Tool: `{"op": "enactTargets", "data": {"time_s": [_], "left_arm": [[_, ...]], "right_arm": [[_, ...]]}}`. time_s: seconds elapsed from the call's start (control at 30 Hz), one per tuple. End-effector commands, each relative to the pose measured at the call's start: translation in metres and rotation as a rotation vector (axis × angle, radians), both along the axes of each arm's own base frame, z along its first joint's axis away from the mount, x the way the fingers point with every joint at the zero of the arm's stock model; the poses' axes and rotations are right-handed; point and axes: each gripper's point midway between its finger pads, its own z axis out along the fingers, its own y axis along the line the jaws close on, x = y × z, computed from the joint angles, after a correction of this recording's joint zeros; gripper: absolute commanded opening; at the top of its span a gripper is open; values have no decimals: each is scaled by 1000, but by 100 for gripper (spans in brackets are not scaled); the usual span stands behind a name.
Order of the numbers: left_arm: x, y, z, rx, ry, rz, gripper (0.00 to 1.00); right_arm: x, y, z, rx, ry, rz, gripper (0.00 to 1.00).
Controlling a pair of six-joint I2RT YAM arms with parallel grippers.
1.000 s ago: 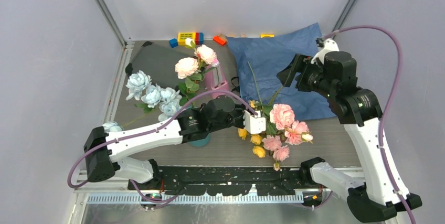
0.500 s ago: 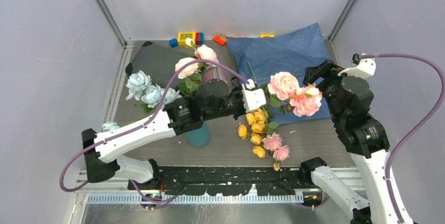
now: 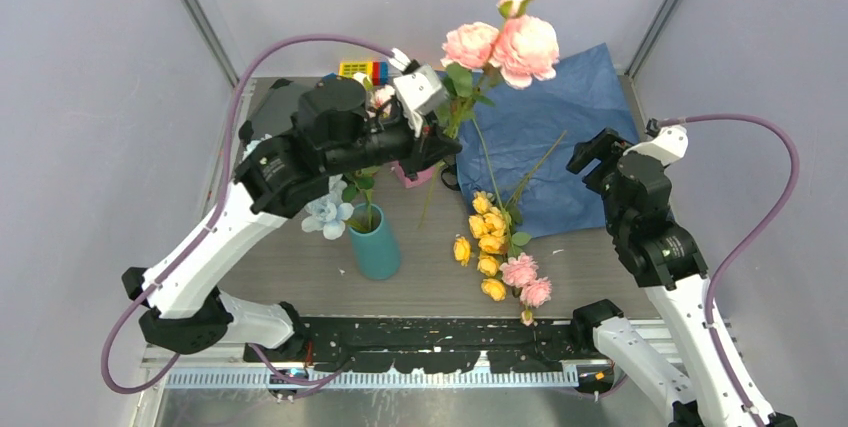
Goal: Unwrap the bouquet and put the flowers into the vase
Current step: Pick up the fake flower from the wrapping paper, then insert the fake flower into the vase.
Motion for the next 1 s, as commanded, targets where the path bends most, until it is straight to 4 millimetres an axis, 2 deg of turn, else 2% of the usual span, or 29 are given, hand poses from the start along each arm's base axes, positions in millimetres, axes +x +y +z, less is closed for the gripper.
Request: {"op": "enactTargets", "data": {"time_s": [0.0,0.13,0.37,0.77,0.97], "left_arm": [[-10,14,13,-21,126,-1,0],[-10,21,30,-32,144,9,0],[3,41,42,-30,171,73,0],[35,95,65,-64,137,245,0],[54,117,68,-91,104,342,0]], "right_arm": [[9,-3,3,31,-47,-42,79],[11,0,-6,36,-29,-36,79],[13,1,-15,32,-9,-30,79],[10,-2,-24,18,2,-40,79],[11,-1,-25,19,1,-34,79]]}}
